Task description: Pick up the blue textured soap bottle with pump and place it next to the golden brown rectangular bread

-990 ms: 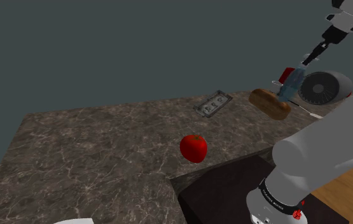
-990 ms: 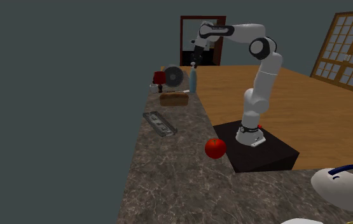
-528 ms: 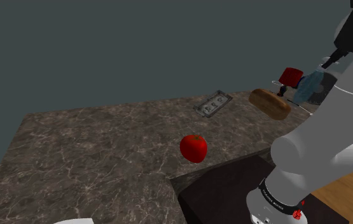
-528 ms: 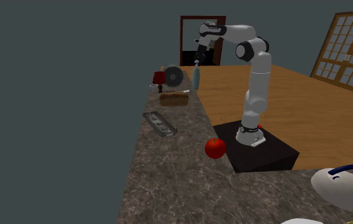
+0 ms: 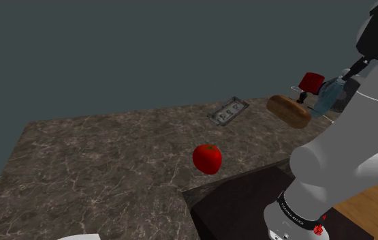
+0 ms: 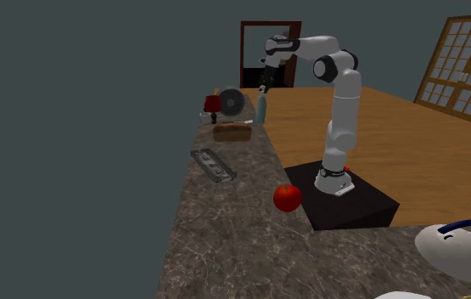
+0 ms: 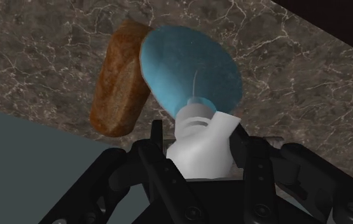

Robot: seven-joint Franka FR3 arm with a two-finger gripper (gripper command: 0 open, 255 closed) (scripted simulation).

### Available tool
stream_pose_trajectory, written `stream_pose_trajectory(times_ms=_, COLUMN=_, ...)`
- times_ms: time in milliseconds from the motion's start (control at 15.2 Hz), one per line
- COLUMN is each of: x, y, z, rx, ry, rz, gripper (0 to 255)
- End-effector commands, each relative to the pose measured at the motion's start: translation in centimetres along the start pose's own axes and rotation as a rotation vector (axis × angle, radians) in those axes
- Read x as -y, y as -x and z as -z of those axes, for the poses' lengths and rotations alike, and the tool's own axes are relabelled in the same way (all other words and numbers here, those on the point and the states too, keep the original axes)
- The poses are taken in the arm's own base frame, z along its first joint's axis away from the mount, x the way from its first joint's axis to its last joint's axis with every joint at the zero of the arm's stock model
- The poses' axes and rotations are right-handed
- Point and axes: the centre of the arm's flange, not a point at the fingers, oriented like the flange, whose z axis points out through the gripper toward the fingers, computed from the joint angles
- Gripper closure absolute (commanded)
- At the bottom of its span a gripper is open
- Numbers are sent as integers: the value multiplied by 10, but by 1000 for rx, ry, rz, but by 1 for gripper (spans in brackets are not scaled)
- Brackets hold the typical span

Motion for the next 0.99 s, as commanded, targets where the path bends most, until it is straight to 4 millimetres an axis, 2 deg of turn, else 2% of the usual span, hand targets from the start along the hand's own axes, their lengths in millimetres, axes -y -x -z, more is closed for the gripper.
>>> stream_pose_trajectory(times_ms=0, x=1, y=3, z=-11, rx=0, ry=1, rz=0, gripper=255)
stream_pose_trajectory(times_ms=924, x=6, y=23, z=-82, rx=0, ry=1, rz=0, gripper=255)
